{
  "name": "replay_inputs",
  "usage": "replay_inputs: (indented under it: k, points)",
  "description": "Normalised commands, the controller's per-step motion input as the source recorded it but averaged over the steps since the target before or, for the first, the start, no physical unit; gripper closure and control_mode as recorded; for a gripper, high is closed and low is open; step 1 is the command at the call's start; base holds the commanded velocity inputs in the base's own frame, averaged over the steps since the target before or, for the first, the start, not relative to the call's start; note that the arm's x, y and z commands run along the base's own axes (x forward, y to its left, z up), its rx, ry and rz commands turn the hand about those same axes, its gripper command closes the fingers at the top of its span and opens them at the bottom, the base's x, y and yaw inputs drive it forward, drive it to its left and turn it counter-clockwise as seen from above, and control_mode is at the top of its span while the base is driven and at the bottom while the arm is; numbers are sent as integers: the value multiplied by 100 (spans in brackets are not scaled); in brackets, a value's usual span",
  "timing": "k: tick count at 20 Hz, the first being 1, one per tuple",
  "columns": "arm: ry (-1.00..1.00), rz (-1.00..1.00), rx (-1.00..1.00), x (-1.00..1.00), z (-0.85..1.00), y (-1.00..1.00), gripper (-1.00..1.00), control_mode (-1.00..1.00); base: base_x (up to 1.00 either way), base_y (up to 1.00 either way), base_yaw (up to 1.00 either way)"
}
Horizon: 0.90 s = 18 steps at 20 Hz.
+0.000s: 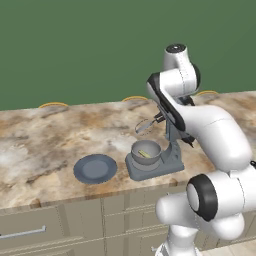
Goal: Add butter and sugar cubes to the stand mixer bowl and then turn on the stand mixer to begin making frosting.
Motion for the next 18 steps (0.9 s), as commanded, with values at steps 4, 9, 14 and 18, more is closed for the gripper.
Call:
replay_inputs:
  k: [4,9,14,18]
  points:
    - [0,0,0,25,-30,0,-100,-100,0,0,0]
    - [1,0,0,17,-40,0,-100,-100,0,0,0]
    - [6,1,0,2,-44,9,-100,-100,0,0,0]
    - [15,3,6,-3,-50,29,-100,-100,0,0,0]
